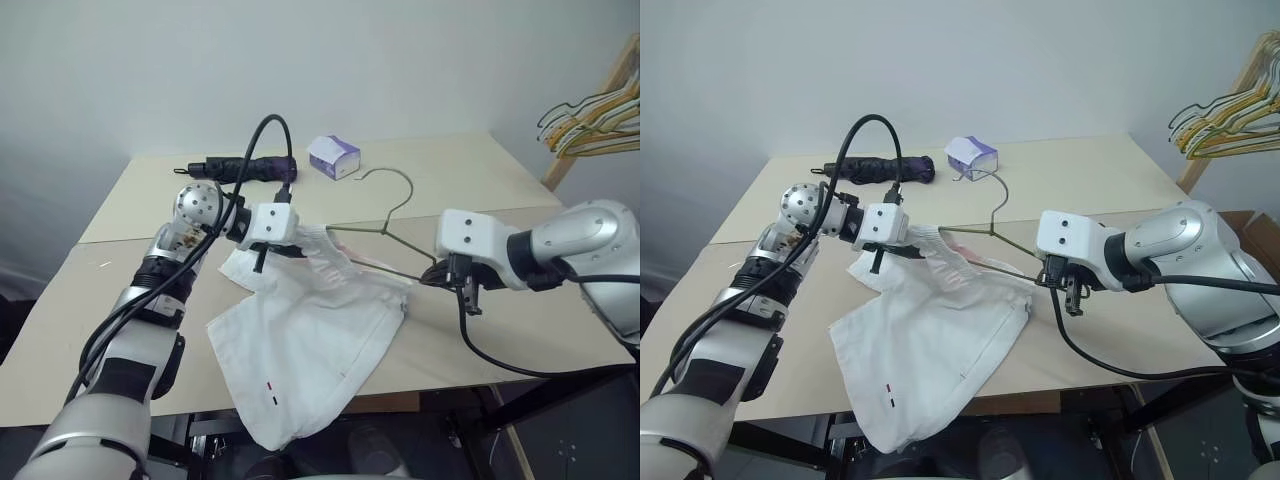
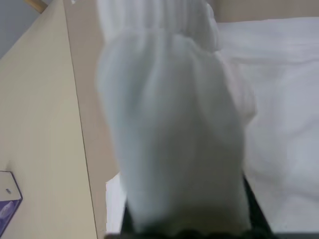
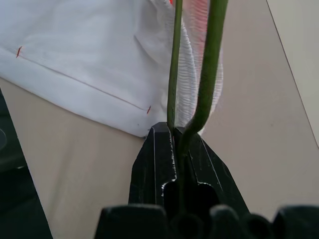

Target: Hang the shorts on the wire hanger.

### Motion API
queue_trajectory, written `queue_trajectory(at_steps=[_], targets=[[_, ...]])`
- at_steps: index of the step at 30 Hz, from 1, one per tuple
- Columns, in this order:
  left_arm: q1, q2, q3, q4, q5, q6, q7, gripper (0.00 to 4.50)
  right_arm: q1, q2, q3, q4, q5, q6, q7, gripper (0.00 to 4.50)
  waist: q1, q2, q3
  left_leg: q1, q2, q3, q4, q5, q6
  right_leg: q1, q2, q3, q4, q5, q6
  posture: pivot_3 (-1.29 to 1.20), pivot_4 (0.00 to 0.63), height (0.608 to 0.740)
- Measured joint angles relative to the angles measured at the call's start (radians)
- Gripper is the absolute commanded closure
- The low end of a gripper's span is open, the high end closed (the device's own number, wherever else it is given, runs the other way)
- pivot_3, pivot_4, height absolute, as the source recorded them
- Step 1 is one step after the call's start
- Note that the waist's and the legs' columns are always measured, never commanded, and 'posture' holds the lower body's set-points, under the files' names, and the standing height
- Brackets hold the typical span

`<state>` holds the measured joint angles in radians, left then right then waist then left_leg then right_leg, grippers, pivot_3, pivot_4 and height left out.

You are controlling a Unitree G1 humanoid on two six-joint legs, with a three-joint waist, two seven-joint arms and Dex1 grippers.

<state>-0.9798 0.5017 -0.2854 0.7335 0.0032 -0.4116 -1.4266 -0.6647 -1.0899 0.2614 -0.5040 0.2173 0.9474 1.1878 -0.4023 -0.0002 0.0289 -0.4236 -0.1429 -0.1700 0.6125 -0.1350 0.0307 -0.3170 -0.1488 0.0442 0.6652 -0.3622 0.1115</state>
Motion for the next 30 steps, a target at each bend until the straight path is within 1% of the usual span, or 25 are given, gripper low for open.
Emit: queue_trajectory(at_steps=[4, 6, 7, 8, 12, 15, 18, 19, 22, 23, 25, 27, 30], targets=[[0.000, 0.000, 0.001, 0.000, -0.006, 0.002, -0.016, 4.48, 0.001, -0.006, 0.000, -0.002, 0.001, -0.012, 0.001, 4.50, 0.000, 0.000, 0.000, 0.000, 0.000, 0.000, 0.000, 0.000, 0.000, 0.000, 0.000, 0.000, 0.000, 0.000, 0.000, -0.38, 0.000, 0.740], [0.003, -0.001, 0.003, -0.002, -0.011, 0.007, -0.017, 4.48, 0.012, -0.018, 0.000, -0.005, -0.006, -0.054, 0.000, 4.50, 0.000, 0.000, 0.000, 0.000, 0.000, 0.000, 0.000, 0.000, 0.000, 0.000, 0.000, 0.000, 0.000, 0.000, 0.000, -0.38, 0.000, 0.740], [0.008, -0.003, 0.004, -0.006, -0.014, 0.014, -0.015, 4.50, 0.022, -0.025, -0.001, -0.005, -0.013, -0.086, 0.000, 3.91, 0.000, 0.000, 0.000, 0.000, 0.000, 0.000, 0.000, 0.000, 0.000, 0.000, 0.000, 0.000, 0.000, 0.000, 0.000, -0.38, 0.000, 0.740], [0.015, -0.004, 0.007, -0.011, -0.019, 0.026, -0.011, 4.50, 0.033, -0.031, -0.001, -0.006, -0.018, -0.116, 0.000, 3.69, 0.000, 0.000, 0.000, 0.000, 0.000, 0.000, 0.000, 0.000, 0.000, 0.000, 0.000, 0.000, 0.000, 0.000, 0.000, -0.38, 0.000, 0.740], [0.046, 0.007, 0.032, -0.039, -0.044, 0.074, -0.006, 4.50, 0.069, -0.041, -0.026, 0.035, -0.018, -0.158, -0.021, 2.32, -0.006, 0.000, 0.000, 0.000, 0.000, 0.000, 0.001, 0.000, 0.000, 0.000, 0.000, 0.000, 0.001, 0.000, 0.000, -0.38, 0.000, 0.740], [0.060, 0.018, 0.043, -0.061, -0.050, 0.114, 0.000, 4.50, 0.084, -0.052, -0.115, 0.124, -0.027, -0.153, -0.080, 1.27, -0.008, 0.000, 0.000, 0.000, 0.000, 0.000, 0.001, 0.000, 0.000, 0.001, 0.000, 0.000, 0.001, 0.002, -0.003, -0.37, 0.000, 0.740], [0.078, 0.027, 0.062, -0.092, -0.066, 0.159, 0.010, 4.50, 0.159, -0.077, -0.209, 0.173, -0.027, -0.135, -0.120, 0.20, -0.002, 0.000, 0.000, 0.000, 0.000, 0.000, 0.001, 0.000, 0.000, 0.000, 0.000, 0.000, 0.001, 0.002, -0.004, -0.37, 0.000, 0.740], [0.083, 0.030, 0.067, -0.100, -0.071, 0.177, 0.010, 4.50, 0.204, -0.083, -0.245, 0.184, -0.027, -0.125, -0.131, 0.03, 0.002, 0.000, 0.000, 0.000, 0.000, 0.000, 0.001, 0.000, 0.000, 0.000, 0.000, -0.001, 0.002, 0.003, -0.004, -0.37, 0.000, 0.740], [0.100, 0.044, 0.080, -0.129, -0.087, 0.237, 0.019, 4.50, 0.347, -0.074, -0.370, 0.210, -0.007, -0.075, -0.166, 0.03, 0.005, 0.000, 0.000, 0.000, 0.000, 0.001, 0.002, 0.000, 0.000, 0.001, 0.000, -0.001, 0.002, 0.003, -0.005, -0.37, 0.000, 0.740], [0.103, 0.046, 0.087, -0.133, -0.089, 0.247, 0.023, 4.50, 0.381, -0.059, -0.406, 0.212, 0.008, -0.059, -0.167, 0.03, 0.005, -0.001, -0.001, 0.001, 0.000, 0.001, 0.002, 0.000, 0.000, 0.001, 0.000, -0.001, 0.002, 0.003, -0.004, -0.37, 0.000, 0.740], [0.117, 0.046, 0.100, -0.144, -0.099, 0.277, 0.034, 4.50, 0.457, 0.004, -0.489, 0.205, 0.063, -0.024, -0.168, 0.03, 0.002, -0.001, -0.001, 0.002, 0.001, 0.002, 0.003, 0.000, 0.000, 0.002, 0.000, 0.000, 0.003, 0.003, -0.004, -0.37, 0.000, 0.740], [0.124, 0.042, 0.105, -0.162, -0.111, 0.306, 0.039, 4.50, 0.516, 0.102, -0.521, 0.187, 0.103, -0.022, -0.195, 0.03, -0.001, -0.003, -0.003, 0.002, 0.002, 0.002, 0.003, 0.000, 0.000, 0.003, 0.001, -0.001, 0.003, 0.003, -0.004, -0.38, 0.000, 0.740], [0.126, 0.041, 0.110, -0.189, -0.125, 0.333, 0.042, 4.50, 0.538, 0.316, -0.524, 0.180, 0.163, -0.021, -0.285, 0.03, -0.009, -0.003, -0.003, 0.004, 0.001, 0.003, 0.004, 0.000, 0.000, 0.004, 0.001, 0.000, 0.003, 0.004, -0.003, -0.38, 0.000, 0.740]])
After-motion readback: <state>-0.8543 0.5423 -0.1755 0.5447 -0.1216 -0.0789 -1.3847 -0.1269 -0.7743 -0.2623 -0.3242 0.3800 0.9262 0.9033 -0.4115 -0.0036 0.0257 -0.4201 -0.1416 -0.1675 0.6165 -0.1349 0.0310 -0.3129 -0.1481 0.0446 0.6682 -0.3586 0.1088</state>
